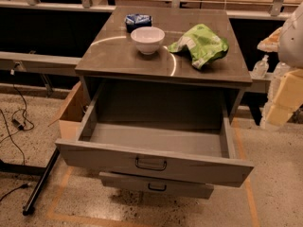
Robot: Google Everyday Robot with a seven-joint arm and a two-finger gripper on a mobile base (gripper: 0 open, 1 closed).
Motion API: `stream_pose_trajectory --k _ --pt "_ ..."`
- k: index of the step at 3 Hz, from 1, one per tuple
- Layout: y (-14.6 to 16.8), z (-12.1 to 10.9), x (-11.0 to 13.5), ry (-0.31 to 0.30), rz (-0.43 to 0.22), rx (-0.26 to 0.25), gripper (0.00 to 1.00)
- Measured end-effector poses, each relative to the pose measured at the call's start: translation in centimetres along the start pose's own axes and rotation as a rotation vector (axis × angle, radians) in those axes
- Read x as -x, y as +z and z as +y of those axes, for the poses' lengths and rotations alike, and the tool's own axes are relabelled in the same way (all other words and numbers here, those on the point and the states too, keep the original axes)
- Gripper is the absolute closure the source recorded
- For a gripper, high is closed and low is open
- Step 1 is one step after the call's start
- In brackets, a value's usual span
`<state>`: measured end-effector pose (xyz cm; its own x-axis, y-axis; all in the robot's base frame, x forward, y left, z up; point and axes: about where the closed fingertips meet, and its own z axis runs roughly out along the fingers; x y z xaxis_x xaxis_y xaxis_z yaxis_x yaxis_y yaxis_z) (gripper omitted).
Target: Close top drawer
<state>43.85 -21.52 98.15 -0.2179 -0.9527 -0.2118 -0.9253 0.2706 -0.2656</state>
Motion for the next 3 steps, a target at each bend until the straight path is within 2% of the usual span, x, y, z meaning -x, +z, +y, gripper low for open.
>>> stream_pose_trajectory --k 1,2,3 --pt "0.00 0.00 0.00 0.000 0.000 0.000 0.00" --pt "-0.22 -0.05 0.12 -0.001 -0.003 -0.009 0.17" --pt "0.50 0.23 -0.17 0.010 -0.017 -0.026 0.41"
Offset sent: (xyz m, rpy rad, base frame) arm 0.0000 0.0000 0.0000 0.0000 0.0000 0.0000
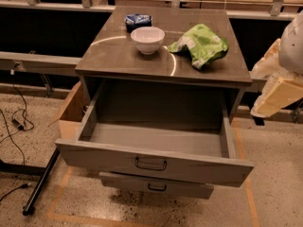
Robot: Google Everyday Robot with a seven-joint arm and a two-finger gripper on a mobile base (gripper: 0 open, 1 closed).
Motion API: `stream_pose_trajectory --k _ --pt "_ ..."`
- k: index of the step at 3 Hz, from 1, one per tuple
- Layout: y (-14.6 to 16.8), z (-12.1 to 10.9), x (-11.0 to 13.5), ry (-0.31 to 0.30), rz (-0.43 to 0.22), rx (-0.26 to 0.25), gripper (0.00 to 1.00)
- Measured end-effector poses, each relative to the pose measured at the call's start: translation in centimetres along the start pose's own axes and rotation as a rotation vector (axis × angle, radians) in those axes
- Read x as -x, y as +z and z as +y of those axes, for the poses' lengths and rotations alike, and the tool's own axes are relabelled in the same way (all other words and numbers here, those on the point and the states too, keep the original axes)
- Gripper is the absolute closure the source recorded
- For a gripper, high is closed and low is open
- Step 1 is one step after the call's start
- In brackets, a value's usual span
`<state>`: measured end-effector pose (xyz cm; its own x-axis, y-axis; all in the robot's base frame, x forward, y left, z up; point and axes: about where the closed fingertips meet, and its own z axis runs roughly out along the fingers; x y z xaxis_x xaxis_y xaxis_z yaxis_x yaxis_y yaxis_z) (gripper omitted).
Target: Close top drawer
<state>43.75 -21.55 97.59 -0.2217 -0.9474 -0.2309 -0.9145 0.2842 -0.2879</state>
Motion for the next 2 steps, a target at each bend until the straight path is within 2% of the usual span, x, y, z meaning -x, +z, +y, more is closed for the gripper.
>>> stream_pose_trajectory --k 1,2 --pt "2.0 1.4 -0.8 0.016 -0.051 -0.035 0.64" --pt "5.7 3.1 -1.7 0.034 -0.127 -0.062 0.87"
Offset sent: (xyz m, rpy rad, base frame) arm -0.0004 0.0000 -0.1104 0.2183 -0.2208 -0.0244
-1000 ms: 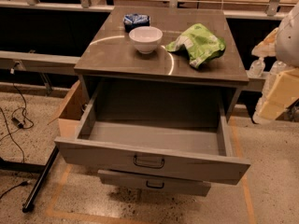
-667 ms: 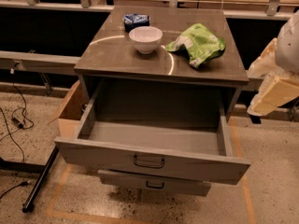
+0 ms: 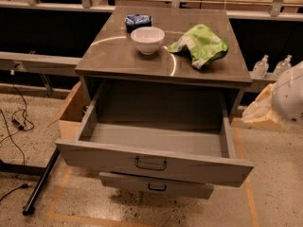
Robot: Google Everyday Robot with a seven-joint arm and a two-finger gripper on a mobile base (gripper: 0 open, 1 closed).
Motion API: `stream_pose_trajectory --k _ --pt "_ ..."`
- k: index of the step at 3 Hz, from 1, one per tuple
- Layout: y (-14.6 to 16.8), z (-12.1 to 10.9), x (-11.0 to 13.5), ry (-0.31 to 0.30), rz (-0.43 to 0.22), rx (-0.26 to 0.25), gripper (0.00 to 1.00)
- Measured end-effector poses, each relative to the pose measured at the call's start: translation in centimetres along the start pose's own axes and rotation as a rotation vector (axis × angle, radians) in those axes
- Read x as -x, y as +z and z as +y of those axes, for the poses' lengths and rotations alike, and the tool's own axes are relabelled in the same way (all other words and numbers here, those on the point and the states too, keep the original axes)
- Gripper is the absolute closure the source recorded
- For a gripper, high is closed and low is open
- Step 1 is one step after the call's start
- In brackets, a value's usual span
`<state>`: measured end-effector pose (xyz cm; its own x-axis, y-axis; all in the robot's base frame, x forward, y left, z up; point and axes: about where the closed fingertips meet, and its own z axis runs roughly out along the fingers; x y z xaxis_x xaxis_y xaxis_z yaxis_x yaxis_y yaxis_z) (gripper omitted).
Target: Close top drawer
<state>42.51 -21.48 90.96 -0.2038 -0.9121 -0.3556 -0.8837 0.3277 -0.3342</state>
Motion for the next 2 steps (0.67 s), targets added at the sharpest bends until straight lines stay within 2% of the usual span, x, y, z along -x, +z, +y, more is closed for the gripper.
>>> stream_pose_trajectory --k 1,2 --pt "4.6 2.1 -1.2 0.008 -0.055 -0.015 1.00" --pt "9.1 4.1 -2.1 0.001 -0.105 -0.037 1.00"
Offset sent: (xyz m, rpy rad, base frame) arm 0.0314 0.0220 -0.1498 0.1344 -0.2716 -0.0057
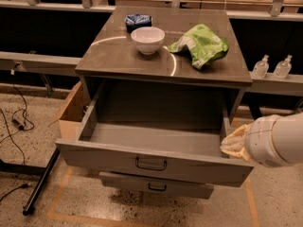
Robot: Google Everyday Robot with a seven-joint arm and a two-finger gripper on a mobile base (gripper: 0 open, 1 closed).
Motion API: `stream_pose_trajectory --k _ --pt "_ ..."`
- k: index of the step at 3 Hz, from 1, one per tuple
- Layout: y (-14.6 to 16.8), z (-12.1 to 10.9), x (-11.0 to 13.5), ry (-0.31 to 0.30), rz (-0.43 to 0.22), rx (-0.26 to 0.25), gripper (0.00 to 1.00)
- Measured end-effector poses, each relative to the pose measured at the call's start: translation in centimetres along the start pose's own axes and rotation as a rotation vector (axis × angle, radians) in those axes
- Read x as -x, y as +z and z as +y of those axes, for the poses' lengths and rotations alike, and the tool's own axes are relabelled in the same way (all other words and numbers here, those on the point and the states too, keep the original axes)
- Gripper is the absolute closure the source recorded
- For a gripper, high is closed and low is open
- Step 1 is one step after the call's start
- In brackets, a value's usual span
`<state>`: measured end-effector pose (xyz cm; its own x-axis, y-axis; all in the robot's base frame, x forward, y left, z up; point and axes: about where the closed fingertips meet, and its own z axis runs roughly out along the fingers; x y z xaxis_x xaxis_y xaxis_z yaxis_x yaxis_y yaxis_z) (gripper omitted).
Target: Close top drawer
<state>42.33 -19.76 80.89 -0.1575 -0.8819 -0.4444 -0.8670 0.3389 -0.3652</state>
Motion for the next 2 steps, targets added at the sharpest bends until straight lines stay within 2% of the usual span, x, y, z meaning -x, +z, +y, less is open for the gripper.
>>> stream_pose_trajectory --k 1,2 --pt "2.40 0.28 -0.84 0.008 -0.025 -0.072 1.00" --pt "2.61 -0.32 -0.83 0.009 -0.030 -0.108 1.00"
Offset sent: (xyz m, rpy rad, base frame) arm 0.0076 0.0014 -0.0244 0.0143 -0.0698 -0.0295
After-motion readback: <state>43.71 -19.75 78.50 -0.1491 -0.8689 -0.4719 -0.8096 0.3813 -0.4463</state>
